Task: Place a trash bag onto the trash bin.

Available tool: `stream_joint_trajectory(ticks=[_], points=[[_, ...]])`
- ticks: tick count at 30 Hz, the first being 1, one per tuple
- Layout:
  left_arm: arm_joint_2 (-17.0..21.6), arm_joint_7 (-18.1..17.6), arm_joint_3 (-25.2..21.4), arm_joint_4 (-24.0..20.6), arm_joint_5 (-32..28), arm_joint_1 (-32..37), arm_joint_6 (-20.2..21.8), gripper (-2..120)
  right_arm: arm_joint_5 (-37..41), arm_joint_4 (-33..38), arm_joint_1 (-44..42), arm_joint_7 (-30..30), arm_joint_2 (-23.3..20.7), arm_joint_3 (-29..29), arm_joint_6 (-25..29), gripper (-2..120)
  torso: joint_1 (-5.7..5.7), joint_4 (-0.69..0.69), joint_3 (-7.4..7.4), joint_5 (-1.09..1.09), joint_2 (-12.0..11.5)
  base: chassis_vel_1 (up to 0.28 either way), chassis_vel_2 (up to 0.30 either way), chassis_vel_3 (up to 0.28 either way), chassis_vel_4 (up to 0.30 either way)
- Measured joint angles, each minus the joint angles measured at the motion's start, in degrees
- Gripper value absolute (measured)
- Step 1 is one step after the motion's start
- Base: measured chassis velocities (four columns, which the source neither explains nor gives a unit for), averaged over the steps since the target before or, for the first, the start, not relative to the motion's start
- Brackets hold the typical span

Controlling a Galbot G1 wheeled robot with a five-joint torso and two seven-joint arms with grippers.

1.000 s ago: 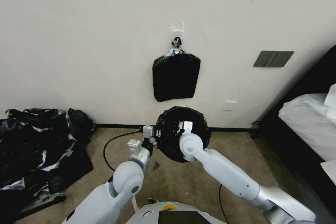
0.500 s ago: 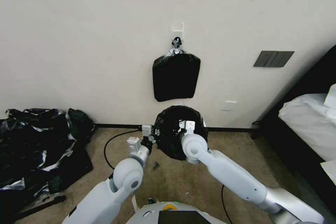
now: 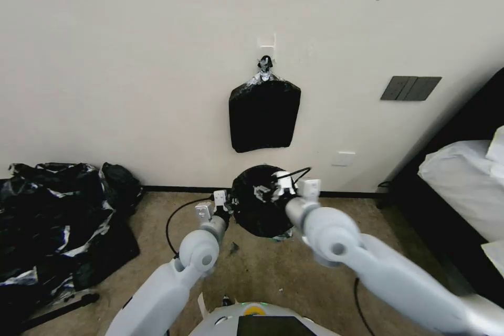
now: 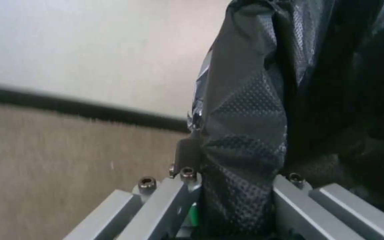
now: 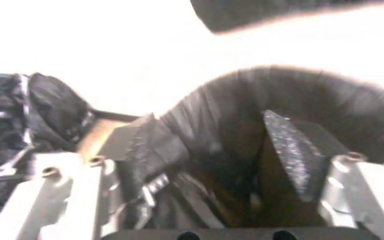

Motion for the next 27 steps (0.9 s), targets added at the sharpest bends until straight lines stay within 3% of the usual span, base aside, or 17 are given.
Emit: stream_joint_trajectory(ticks=[5,9,19,27], points=[[-2.0,-5.4,1.0,1.9,-5.0,-1.4,3.1,1,-7.5,5.2,-5.3,-4.6,-5.1,6.8,1.8,86,0.0,-0.01,0.0,0.01,0.0,0.0,0.0,0.0,0.0],[-3.5,-8.6,2.6,4.3,-8.3,-3.0,4.5,1,-11.4,5.4,-8.2,-5.6,-5.2,9.8,2.5,98,0.0,0.01,0.0,0.02,0.0,0.0,0.0,0.0,0.0],[-7.1,-11.0,6.4,9.8,-10.4,-5.2,4.8,1,-13.0,5.1,-8.8,-5.6,-1.6,10.3,2.8,100,0.0,0.01,0.0,0.01,0.0,0.0,0.0,0.0,0.0],[-8.9,-10.7,8.7,14.3,-7.3,-4.8,5.0,1,-13.0,4.9,-9.1,-5.4,-0.8,10.1,2.7,100,0.0,0.01,0.0,0.0,0.0,0.0,0.0,0.0,0.0]])
